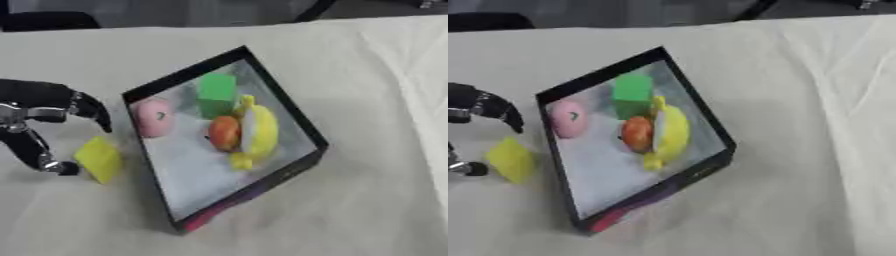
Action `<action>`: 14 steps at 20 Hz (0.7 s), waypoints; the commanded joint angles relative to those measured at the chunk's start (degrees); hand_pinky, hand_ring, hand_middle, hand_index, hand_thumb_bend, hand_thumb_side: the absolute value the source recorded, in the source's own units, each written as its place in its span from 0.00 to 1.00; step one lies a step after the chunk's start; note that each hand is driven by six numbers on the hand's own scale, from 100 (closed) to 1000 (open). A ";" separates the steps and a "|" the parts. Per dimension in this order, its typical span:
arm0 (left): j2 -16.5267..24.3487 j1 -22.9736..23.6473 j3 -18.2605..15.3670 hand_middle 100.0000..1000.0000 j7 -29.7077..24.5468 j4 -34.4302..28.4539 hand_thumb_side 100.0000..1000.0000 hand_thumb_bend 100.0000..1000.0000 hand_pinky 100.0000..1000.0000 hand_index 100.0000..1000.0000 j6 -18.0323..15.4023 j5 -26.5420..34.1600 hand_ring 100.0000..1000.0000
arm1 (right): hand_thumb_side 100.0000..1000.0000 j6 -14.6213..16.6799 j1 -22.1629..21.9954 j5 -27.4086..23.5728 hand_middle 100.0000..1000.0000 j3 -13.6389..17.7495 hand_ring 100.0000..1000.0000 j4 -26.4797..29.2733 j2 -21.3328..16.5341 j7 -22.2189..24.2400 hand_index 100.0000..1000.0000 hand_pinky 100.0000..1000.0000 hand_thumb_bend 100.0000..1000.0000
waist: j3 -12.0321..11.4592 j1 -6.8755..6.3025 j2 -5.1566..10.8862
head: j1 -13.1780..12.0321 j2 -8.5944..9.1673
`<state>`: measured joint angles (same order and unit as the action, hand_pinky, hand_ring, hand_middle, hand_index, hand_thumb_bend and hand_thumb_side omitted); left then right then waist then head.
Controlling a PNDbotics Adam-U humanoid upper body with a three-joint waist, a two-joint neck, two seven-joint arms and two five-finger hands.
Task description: Pick up objects on the table and place them in the box.
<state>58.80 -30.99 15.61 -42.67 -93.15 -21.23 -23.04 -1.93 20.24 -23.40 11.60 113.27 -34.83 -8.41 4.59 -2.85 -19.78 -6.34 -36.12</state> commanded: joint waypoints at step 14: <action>-2.12 -4.18 3.26 0.73 -4.59 4.98 0.01 0.39 0.78 0.79 -5.66 -2.00 0.80 | 0.49 -0.16 0.83 0.46 0.65 0.35 0.69 0.77 -0.56 0.44 0.78 0.89 0.00 | 0.32 0.74 0.09 | -0.71 1.00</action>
<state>55.67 -34.20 18.99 -42.26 -88.25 -21.65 -24.65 -2.11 20.48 -23.34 11.59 113.26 -34.32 -8.07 4.82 -2.85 -19.81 -6.88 -35.67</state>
